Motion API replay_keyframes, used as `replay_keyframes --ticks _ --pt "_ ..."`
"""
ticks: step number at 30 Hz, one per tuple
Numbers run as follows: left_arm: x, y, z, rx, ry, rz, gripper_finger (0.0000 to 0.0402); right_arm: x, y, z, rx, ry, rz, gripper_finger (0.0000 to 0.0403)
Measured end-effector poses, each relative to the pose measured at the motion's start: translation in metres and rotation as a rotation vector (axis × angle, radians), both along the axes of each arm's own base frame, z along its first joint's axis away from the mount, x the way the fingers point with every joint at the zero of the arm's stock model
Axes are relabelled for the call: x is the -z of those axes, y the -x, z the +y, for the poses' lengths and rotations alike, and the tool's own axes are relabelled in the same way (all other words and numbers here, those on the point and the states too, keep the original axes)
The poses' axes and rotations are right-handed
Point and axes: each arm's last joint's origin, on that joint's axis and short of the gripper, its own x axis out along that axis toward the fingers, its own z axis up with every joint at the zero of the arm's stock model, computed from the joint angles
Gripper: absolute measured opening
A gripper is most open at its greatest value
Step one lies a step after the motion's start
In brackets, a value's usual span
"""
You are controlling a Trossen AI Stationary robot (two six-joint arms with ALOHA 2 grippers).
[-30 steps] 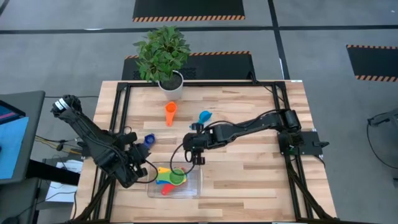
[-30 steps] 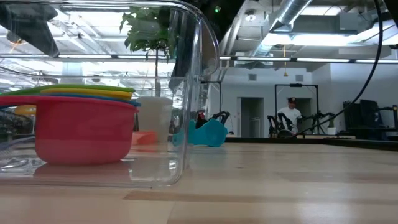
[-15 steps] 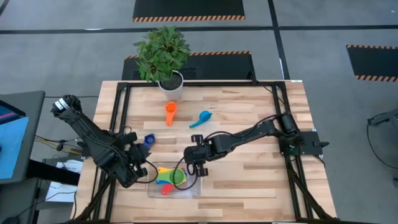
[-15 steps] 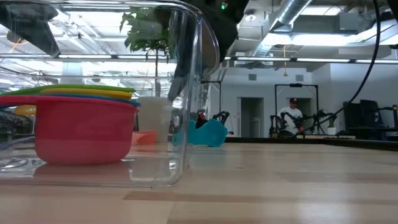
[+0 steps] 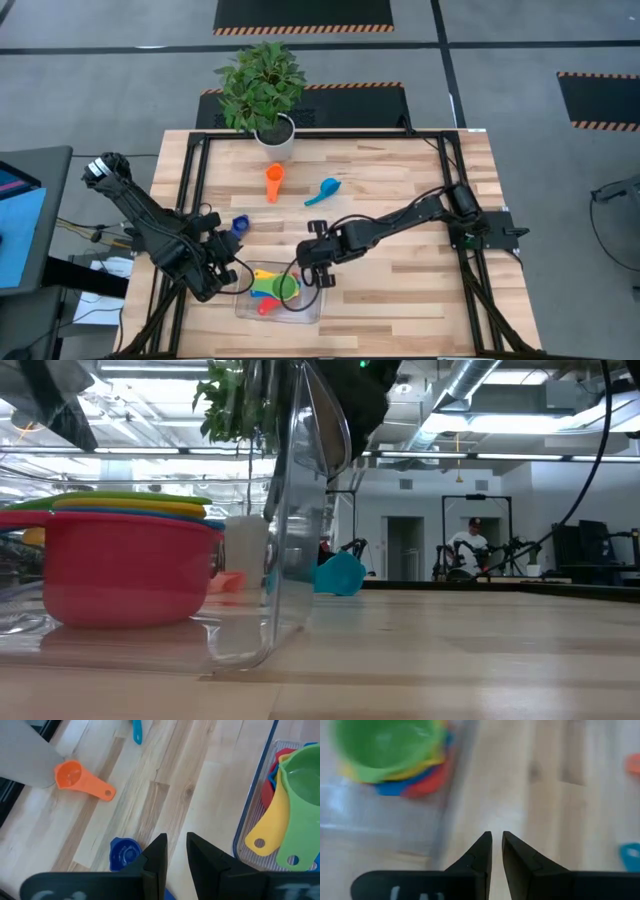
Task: Nest measuring cups in basket
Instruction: Stack the light blue measuring cup on top of the green measuring cup
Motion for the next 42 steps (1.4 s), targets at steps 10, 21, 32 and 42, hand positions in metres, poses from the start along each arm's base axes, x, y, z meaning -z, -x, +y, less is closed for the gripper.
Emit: replay_keyframes --ticks 10,21,32,42 --pt "0.000 0.000 0.000 -0.019 0.014 -0.009 0.0062 -0.010 0.011 -0.061 0.277 0.242 0.116 0.0066" --pt "0.000 0.002 0.003 -0.016 -0.040 -0.001 0.0062 0.007 0.027 -0.123 0.439 0.320 0.290 0.0066" --pt "0.000 0.003 0.004 -0.054 -0.027 -0.008 0.0062 0.004 0.038 -0.168 0.171 0.445 0.489 0.0066" --pt "-0.001 0.003 0.005 -0.066 -0.055 -0.046 0.0062 0.002 0.058 -0.199 0.189 0.546 0.672 0.0065"
